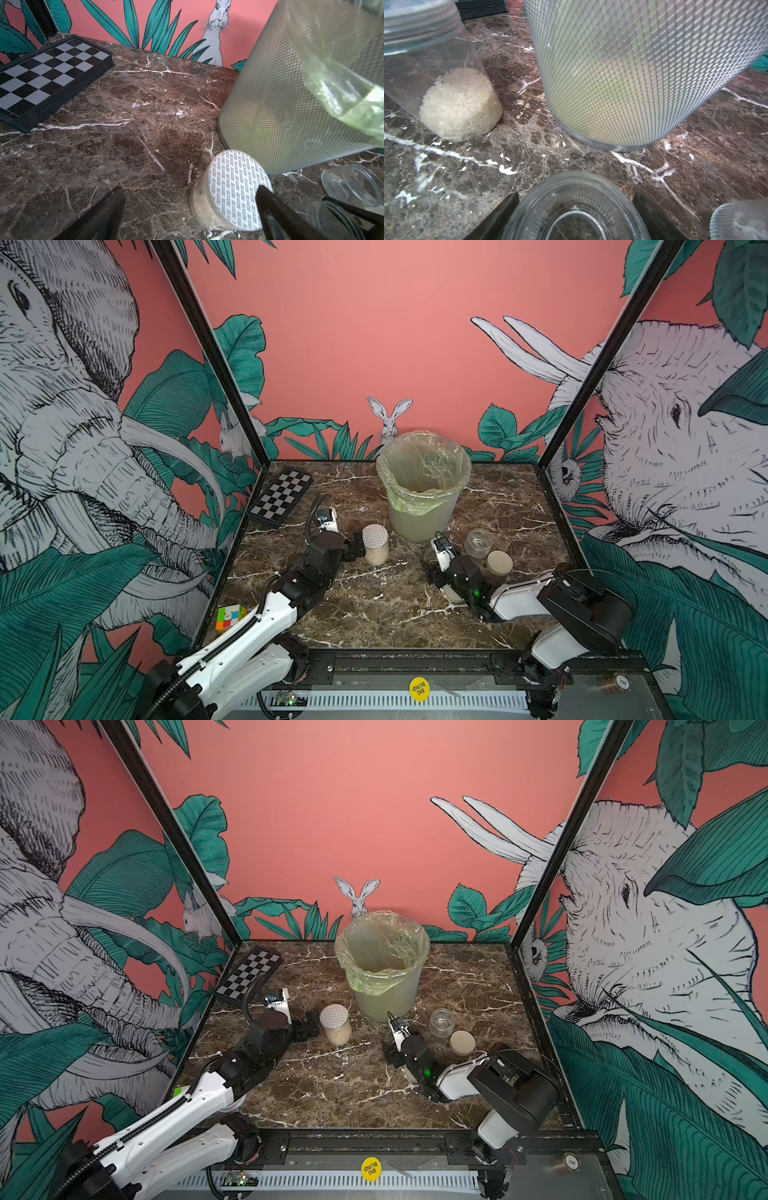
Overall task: Empty moldy rice from jars
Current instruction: Place the jar at the center of the board, then pick up the jar from the center of the board.
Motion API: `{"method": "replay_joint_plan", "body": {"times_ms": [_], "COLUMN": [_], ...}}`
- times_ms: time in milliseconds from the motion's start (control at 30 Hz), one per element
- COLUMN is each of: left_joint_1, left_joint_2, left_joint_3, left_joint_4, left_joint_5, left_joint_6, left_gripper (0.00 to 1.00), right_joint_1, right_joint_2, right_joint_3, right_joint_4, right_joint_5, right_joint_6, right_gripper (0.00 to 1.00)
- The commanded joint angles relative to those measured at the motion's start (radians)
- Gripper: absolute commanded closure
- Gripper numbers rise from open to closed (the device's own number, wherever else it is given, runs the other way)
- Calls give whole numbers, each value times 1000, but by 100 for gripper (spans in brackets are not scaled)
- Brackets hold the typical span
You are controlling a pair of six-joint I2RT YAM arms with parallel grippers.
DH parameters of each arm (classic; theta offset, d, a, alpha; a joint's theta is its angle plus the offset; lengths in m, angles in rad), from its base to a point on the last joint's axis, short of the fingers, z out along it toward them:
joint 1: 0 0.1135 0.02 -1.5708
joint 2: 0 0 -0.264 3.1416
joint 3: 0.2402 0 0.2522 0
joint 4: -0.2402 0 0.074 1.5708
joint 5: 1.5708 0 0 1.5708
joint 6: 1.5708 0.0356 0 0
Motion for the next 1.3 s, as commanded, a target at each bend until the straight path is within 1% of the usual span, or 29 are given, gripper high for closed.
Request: {"method": "replay_joint_plan", "body": {"times_ms": [0,100,167,267,400,533,633,700,800,933,1167,1267], "left_joint_1": [-3,-3,-2,-2,-2,-2,-3,-2,-2,-2,-2,-2], "left_joint_2": [-8,-21,-34,-53,-70,-99,-130,-162,-213,-261,-299,-313], "left_joint_3": [30,28,21,52,75,54,48,34,9,-18,-71,-90], "left_joint_4": [-9,-35,-33,-110,-169,-197,-232,-235,-234,-235,-225,-218], "left_joint_5": [-36,-58,-76,-122,-135,-144,-117,-108,-128,-136,-105,-79], "left_joint_6": [23,22,54,116,195,222,230,235,246,250,218,216], "left_gripper": [0,0,0,0,1,0,1,0,0,0,0,0], "right_joint_1": [10,10,11,10,10,11,13,14,35,73,129,131], "right_joint_2": [-46,-85,-106,-155,-242,-328,-359,-348,-316,-235,-31,33], "right_joint_3": [1,2,3,22,70,136,205,267,307,343,443,505], "right_joint_4": [-15,-56,-75,-146,-278,-415,-521,-599,-594,-527,-399,-402], "right_joint_5": [56,52,51,28,-17,-80,-146,-194,-240,-233,-210,-202], "right_joint_6": [38,37,30,23,8,-19,-28,-26,-31,-43,-76,-70], "right_gripper": [11,4,1,1,1,1,2,1,1,1,1,1]}}
